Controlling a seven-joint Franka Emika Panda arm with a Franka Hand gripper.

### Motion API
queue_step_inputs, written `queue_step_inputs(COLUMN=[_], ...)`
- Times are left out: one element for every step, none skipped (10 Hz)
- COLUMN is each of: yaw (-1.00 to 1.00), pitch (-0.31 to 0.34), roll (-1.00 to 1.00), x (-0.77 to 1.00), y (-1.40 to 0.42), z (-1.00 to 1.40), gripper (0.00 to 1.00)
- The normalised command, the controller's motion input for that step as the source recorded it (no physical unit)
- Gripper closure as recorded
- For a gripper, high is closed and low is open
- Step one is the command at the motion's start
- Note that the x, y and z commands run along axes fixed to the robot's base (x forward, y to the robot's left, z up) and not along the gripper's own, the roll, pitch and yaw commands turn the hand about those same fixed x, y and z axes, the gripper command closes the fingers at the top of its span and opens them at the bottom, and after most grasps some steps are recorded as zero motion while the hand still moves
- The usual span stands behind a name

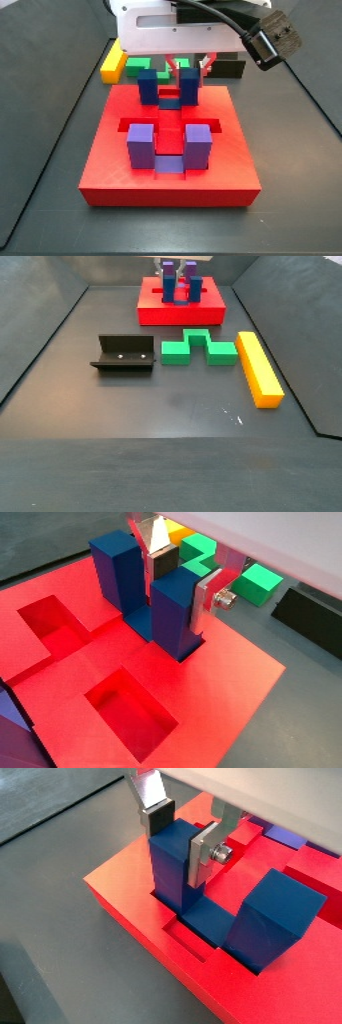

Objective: Pick up the blue object. Move up. Move to above the board. Insert the blue object.
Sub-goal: Insert the blue object.

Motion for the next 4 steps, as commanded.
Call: queue_step_inputs(yaw=[-0.13, 0.00, 0.00, -0.03], pitch=[-0.013, 0.000, 0.000, 0.000], roll=[0.09, 0.03, 0.01, 0.16], x=[0.57, 0.00, 0.00, 0.00], y=[0.00, 0.00, -0.05, -0.14], z=[-0.53, 0.00, 0.00, -0.06], gripper=[1.00, 1.00, 1.00, 1.00])
